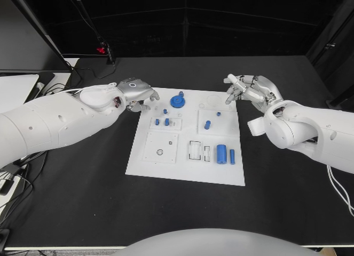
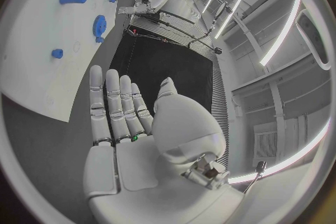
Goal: Assemble the parts on the task board
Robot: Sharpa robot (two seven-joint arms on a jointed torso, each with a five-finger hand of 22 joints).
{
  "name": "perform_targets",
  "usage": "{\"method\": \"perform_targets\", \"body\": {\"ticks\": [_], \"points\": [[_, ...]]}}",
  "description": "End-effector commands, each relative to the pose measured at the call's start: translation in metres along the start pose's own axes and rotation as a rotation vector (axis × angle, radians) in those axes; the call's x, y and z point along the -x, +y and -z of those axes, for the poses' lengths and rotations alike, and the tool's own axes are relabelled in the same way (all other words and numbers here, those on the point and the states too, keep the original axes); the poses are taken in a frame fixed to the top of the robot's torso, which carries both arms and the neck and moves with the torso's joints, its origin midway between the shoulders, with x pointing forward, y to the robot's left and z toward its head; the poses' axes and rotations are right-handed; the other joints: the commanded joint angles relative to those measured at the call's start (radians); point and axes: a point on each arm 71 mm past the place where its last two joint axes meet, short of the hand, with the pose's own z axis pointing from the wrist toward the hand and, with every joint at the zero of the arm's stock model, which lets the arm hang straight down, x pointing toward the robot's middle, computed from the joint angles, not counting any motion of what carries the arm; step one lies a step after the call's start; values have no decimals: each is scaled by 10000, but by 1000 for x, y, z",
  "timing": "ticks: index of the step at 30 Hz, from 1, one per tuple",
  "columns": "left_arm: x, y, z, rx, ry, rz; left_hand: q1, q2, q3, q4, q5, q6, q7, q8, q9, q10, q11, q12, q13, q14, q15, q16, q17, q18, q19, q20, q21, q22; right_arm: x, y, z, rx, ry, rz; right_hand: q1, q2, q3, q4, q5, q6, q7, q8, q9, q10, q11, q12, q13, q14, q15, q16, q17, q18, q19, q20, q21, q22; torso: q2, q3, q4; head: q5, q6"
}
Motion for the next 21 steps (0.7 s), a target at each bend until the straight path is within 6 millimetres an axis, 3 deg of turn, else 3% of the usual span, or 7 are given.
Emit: {"method": "perform_targets", "body": {"ticks": [1,5,11,13,16,18,21], "points": [[10,8,9,437,-1284,-8,67,40,159,-4,2,13,-6,259,34,161,-13,64,-11,-623,-9,-1523,-1575,233,-771,-11,-1267,219,0,3,1,202,214,557,201,-21,30,-54,13,51,398,54,-7,-123,32,-35,-148,71,17,86,-56,94,127,20,-51,-11,-9,-5,4,-19,16],[17,17,23,900,-2536,1310,31,11,543,11,119,360,215,749,118,792,116,233,-18,-1671,273,-3798,-3307,737,-2964,163,-4724,-1341,5,6,0,243,451,1320,648,-167,97,-65,-115,79,310,73,-15,-385,76,-430,-752,343,14,84,-267,104,354,16,-32,-43,-26,-11,53,-34,47],[25,26,36,2135,-4480,4955,-747,62,695,-5,545,730,472,1125,176,717,302,58,-15,-2839,693,-5496,-4238,651,-3878,529,-6143,-2045,15,16,-7,456,715,2759,1204,-435,139,-77,-367,345,14,129,-8,-322,25,-1324,-2025,1716,-162,-46,-639,133,1319,-135,241,-93,-53,-26,86,-83,102],[27,28,40,2489,-5046,6237,-1391,64,453,3,969,663,501,1132,150,548,428,21,-9,-3346,886,-5887,-4470,574,-4221,702,-6684,-2370,17,19,-9,586,758,3295,1400,-558,147,-114,-389,556,-74,95,0,-158,-101,-1695,-2478,2709,-326,84,-681,133,2039,-306,589,12,-73,-41,89,-145,135],[27,28,43,2722,-5664,7894,-2231,161,-36,-37,2243,534,584,1113,105,201,568,-10,7,-3917,1103,-6252,-4719,531,-4581,895,-7382,-2843,18,21,-11,780,788,3950,1630,-686,181,-142,-487,884,-140,-35,3,289,-286,-2131,-3034,4019,-560,324,-673,124,2920,-559,1138,242,-78,-45,84,-237,192],[26,26,44,2765,-6030,8900,-2906,280,-573,-10,3150,327,681,1073,56,-101,677,15,25,-4438,1283,-6506,-4921,475,-4966,1060,-7979,-3253,19,22,-12,915,805,4345,1771,-764,218,-156,-539,1089,-158,-181,-2,600,-404,-2426,-3379,4860,-711,597,-434,-64,3938,-709,2494,1068,-72,-46,100,-325,237],[25,22,45,2590,-6411,10209,-3444,634,-1261,5,3407,-73,855,1080,-7,-689,834,139,39,-5209,1532,-6701,-5210,440,-5491,1315,-8832,-3881,18,24,-13,1161,829,4938,1990,-848,318,-195,-751,1490,-167,-419,5,1209,-575,-2841,-3846,7093,-926,2612,4050,-539,5708,-922,5302,2848,-66,-54,92,-434,348]]}}
